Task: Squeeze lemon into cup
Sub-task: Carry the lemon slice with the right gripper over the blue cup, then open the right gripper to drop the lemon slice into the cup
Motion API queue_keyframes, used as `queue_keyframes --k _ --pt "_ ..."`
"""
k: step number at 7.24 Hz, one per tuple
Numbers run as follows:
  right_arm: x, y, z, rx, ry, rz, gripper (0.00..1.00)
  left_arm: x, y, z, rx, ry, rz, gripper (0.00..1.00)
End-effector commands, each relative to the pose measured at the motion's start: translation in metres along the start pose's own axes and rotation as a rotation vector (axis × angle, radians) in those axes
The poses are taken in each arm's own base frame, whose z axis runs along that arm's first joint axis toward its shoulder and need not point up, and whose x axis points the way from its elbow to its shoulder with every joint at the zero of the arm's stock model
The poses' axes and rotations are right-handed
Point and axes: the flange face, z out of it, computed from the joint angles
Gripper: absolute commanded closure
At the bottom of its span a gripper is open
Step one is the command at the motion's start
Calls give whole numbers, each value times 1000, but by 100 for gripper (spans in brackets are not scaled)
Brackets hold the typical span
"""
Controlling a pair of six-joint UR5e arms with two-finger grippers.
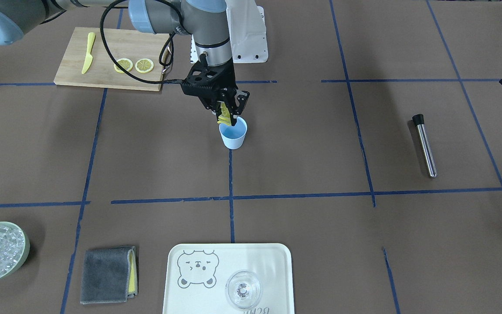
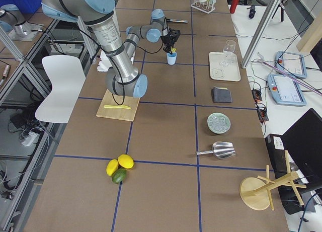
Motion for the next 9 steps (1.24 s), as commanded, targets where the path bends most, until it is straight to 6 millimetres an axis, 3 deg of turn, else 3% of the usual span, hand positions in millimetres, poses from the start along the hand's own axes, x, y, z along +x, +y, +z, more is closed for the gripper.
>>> queue_keyframes --k 1,2,6,7,8,9 --pt "0 0 5 0 2 -3 41 0 0 0 0 0 0 0" --pt "0 0 6 0 4 -3 33 0 0 0 0 0 0 0" --pt "-1 1 7 -1 5 -5 18 -2 2 0 -1 -3 -5 0" --pt "-6 1 0 -6 -9 -5 10 -4 4 0 -3 -5 -6 0" --pt "1 -12 -9 -63 -10 9 0 -5 4 1 -4 -6 -9 0" --pt "35 -45 -35 -104 -26 18 0 -8 -3 4 23 -38 -49 3"
